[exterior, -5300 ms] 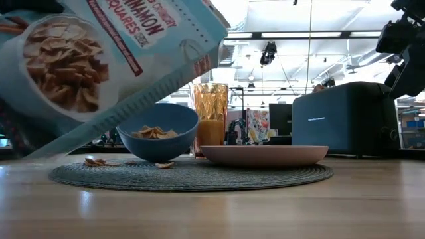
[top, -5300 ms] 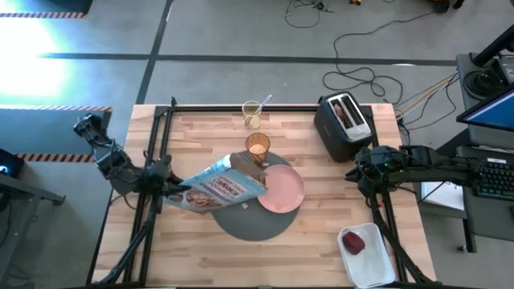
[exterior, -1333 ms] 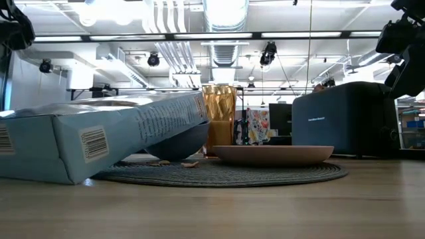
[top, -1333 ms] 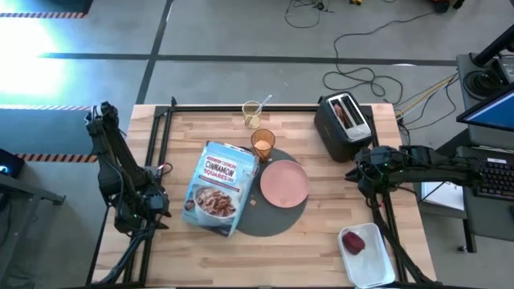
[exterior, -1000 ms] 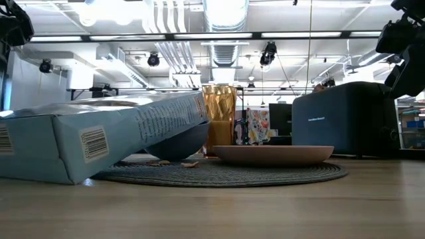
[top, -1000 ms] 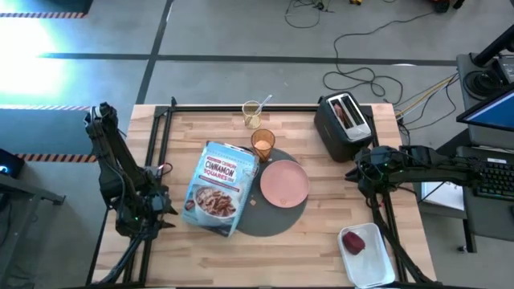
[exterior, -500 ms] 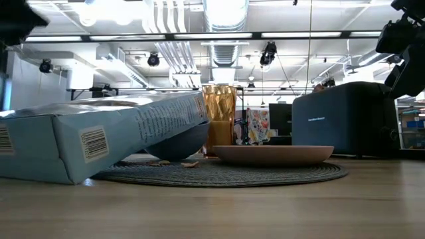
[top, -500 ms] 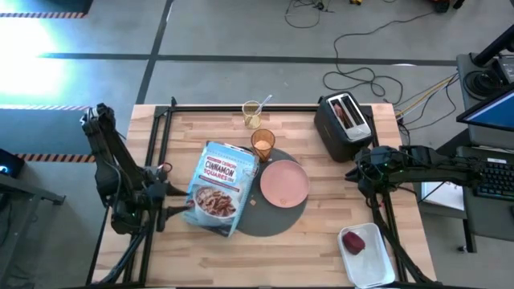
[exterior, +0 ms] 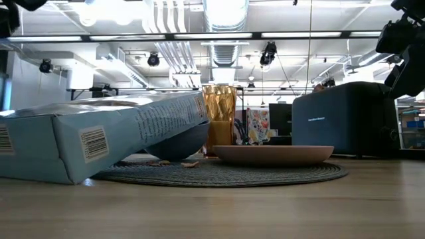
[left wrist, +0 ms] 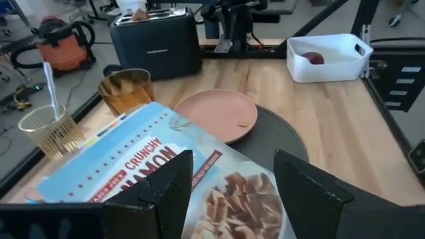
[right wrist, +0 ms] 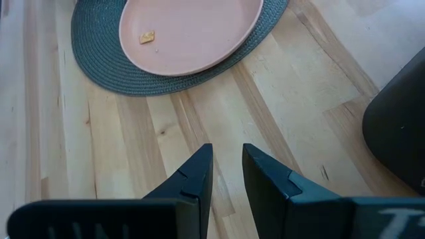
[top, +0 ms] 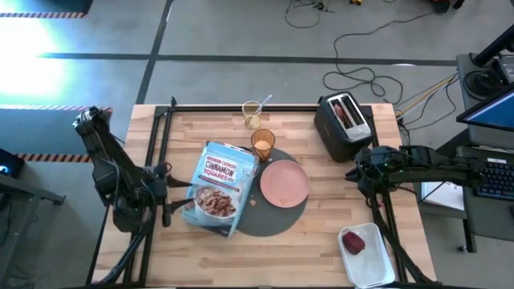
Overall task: Arrange a breakfast setting
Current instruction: Pour the cereal from the cereal box into the blue bowl
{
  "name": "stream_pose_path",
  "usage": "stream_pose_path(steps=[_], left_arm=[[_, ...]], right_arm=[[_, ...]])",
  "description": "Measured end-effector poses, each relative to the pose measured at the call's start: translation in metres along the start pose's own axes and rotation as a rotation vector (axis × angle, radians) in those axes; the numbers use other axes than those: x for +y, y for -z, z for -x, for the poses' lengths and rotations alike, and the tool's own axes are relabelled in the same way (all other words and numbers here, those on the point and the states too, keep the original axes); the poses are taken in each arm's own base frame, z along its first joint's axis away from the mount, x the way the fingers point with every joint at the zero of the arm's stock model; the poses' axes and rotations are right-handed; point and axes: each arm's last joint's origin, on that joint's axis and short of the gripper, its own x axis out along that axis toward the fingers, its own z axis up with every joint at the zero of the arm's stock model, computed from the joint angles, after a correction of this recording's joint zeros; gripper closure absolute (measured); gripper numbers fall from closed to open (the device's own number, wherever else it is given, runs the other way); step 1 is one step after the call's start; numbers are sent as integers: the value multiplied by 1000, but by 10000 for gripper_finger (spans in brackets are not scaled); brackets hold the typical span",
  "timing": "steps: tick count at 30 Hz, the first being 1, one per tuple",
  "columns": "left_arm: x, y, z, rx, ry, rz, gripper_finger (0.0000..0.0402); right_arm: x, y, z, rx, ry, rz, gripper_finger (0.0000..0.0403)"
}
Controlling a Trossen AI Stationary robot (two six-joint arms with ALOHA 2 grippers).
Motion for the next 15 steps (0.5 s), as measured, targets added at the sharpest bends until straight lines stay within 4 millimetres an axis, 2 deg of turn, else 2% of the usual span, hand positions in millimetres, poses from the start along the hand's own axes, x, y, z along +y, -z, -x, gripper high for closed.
stream_pose_path(steps=[12,15], left_arm=[[10,-1,-14,63,-18,24,208],[12,-2,-13,54,-22,24,208]], right_arm=[[0,-1,-1,2,3,-5,330],[3,-12,-3,-125,-4,-23,330]])
